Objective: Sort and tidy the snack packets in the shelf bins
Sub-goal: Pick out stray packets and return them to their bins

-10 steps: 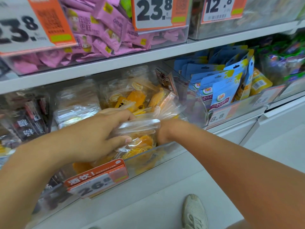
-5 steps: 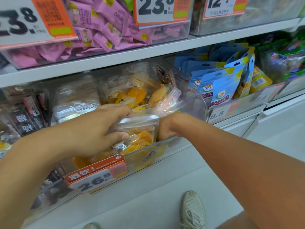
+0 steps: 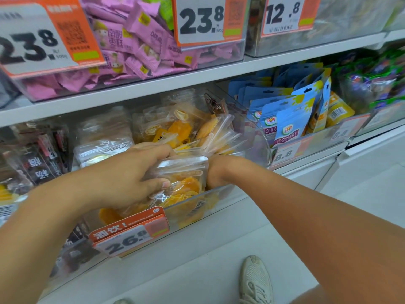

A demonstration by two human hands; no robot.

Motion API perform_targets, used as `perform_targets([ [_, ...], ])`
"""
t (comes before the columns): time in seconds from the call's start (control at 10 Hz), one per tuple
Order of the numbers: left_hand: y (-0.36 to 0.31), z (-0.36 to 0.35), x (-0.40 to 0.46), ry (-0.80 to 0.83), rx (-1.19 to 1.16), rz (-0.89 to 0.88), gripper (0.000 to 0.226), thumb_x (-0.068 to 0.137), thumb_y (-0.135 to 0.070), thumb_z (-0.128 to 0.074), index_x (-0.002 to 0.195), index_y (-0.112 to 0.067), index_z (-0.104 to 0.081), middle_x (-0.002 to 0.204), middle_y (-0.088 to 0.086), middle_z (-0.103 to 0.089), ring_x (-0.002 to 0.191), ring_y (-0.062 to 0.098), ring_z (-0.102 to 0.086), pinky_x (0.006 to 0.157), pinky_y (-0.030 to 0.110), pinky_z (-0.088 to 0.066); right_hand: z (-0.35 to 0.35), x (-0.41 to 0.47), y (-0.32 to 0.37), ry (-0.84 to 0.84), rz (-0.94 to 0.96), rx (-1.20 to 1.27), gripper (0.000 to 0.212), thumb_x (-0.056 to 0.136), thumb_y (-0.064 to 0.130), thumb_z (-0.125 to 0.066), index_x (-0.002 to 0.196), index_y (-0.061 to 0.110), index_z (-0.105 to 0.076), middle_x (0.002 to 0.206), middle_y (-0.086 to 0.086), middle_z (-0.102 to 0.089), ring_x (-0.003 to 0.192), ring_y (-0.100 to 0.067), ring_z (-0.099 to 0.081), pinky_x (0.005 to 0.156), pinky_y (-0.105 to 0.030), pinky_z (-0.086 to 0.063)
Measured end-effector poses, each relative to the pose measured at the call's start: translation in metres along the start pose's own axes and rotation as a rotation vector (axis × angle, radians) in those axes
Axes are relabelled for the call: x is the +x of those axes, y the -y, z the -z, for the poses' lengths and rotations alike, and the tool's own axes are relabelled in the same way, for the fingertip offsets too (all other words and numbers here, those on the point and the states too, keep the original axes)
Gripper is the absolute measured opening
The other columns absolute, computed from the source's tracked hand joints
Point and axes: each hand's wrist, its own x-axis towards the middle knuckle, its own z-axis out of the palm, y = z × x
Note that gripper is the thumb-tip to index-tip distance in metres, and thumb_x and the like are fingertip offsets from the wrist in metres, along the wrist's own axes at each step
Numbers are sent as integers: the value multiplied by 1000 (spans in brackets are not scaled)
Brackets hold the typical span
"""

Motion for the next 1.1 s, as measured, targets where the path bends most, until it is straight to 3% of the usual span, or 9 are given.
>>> perform_targets([
  [0.2, 2, 0, 0, -3, -20, -13, 32, 90, -48, -61, 111, -55, -38, 116, -27, -47, 110, 0, -48, 97, 37, -46, 8, -6, 5, 152, 8, -135, 21, 99, 16, -56, 80, 10, -62, 83, -3, -52, 90, -23, -50, 79, -33, -43],
  [0.3, 4, -1, 1, -11, -34, -20, 30, 89, -48, -62, 109, -55, -40, 111, -30, -46, 106, -1, -49, 94, 37, -46, 8, -9, 1, 0, -13, -26, 23, 98, 17, -59, 119, 7, -62, 77, -4, -45, 93, -22, -43, 81, -26, -33],
  [0.4, 5, -2, 2, -2, -28, -29, 28, 88, -50, -60, 108, -53, -40, 107, -33, -44, 106, -6, -46, 93, 33, -44, 9, -9, 8, 71, -23, -124, 16, 97, 16, -59, 112, 12, -62, 87, -5, -53, 84, -20, -51, 79, -29, -39],
  [0.6, 2, -3, 2, 0, 2, -4, 32, 90, -46, -61, 118, -44, -46, 117, -25, -47, 112, -6, -43, 100, 32, -42, 9, -9, 16, 115, -31, -232, 29, 100, 16, -54, 126, 6, -62, 76, 0, -39, 82, -19, -47, 71, -27, -40],
  [0.7, 0, -3, 0, 13, 18, 13, 33, 91, -47, -60, 119, -45, -44, 122, -25, -45, 113, -3, -44, 102, 33, -42, 8, -7, 13, 69, -45, -183, 28, 99, 11, -53, 125, 3, -62, 75, -1, -41, 67, -16, -44, 67, -28, -40],
  [0.8, -2, -1, -1, 21, 14, 30, 35, 91, -46, -60, 122, -44, -44, 127, -23, -45, 115, -2, -44, 103, 31, -41, 5, -6, 9, 78, -51, -150, 27, 96, 5, -54, 121, 0, -64, 76, -1, -46, 77, -20, -51, 72, -31, -41],
  [0.9, -1, 2, -1, 18, -32, 17, 31, 90, -45, -64, 117, -44, -48, 118, -24, -49, 111, -5, -47, 100, 33, -44, 6, -15, 6, -4, -81, -60, 28, 98, 4, -49, 122, 0, -63, 103, -7, -63, 95, -25, -56, 68, -23, -39],
  [1.0, 3, 2, -2, 15, -44, 33, 38, 86, -53, -62, 120, -45, -45, 120, -24, -50, 110, -2, -49, 100, 34, -45, 14, -29, -6, -71, -95, 12, 20, 99, 5, -45, 109, 4, -63, 96, -9, -60, 92, -26, -56, 56, -20, -39],
  [1.1, 5, 1, -2, 31, -61, 46, 54, 77, -69, -47, 124, -43, -44, 121, -24, -50, 111, -1, -49, 100, 33, -44, 23, -44, -31, -200, -184, 338, 19, 96, 11, -55, 78, 17, -55, 77, 0, -55, 78, -20, -57, 59, -22, -46],
])
